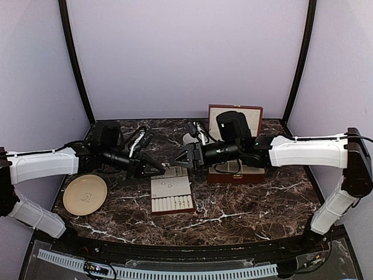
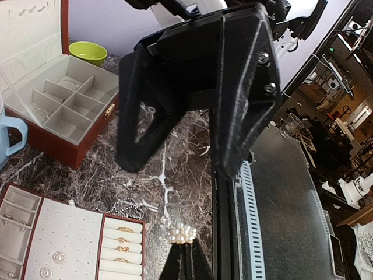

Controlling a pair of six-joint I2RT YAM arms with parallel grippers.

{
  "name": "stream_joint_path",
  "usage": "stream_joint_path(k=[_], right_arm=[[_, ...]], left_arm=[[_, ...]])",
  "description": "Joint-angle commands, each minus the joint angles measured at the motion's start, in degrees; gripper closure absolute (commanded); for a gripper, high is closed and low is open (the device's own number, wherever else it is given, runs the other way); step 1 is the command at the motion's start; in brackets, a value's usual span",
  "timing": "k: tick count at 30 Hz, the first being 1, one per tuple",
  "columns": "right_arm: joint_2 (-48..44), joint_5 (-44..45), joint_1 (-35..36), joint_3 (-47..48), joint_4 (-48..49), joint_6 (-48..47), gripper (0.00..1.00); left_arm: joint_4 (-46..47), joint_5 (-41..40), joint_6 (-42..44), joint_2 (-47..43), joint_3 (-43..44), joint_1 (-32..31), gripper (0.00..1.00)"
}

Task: Organize the mixed jewelry
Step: Pass from the left arm to the right

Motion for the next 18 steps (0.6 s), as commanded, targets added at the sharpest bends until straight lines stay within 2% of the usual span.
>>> stream_joint_path(k=[1, 7, 10, 18], right_arm=[[1.18, -3.19, 1.43, 2.25, 1.23, -0.79, 0.46], [2.6, -5.08, 1.86, 2.43, 3.35, -0.16, 0.45], [3.8, -4.48, 2.15, 3.64, 3.35, 0.46, 0.4], [6.51, -3.06, 3.32, 7.05, -0.27, 0.15, 0.46]], left_arm=[[-2.51, 1.84, 2.34, 0.54, 1.69, -0.48, 1.0], [-1.88, 1.54, 2.25, -0.08, 1.22, -0.93, 1.0], [-2.2, 0.46, 2.78, 0.17, 1.2, -1.2, 1.0], [-2.26, -0.55, 2.98, 0.21, 1.1, -1.19, 1.0]])
